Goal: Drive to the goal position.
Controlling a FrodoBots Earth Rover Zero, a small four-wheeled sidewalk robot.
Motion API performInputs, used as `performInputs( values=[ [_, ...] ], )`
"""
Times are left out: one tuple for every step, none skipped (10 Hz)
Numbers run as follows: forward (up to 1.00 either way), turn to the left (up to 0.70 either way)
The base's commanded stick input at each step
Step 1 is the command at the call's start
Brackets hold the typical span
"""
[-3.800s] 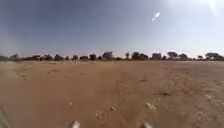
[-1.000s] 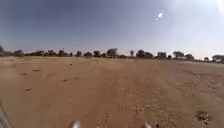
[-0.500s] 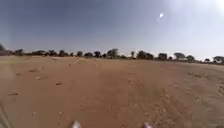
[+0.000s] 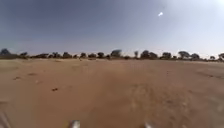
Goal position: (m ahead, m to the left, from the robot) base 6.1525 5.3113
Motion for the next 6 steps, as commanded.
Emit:
performInputs(
  values=[
    [0.7, -0.35],
    [0.7, -0.2],
    [0.7, -0.04],
    [0.7, 0.0],
    [0.7, 0.0],
    [0.7, 0.0]
  ],
)
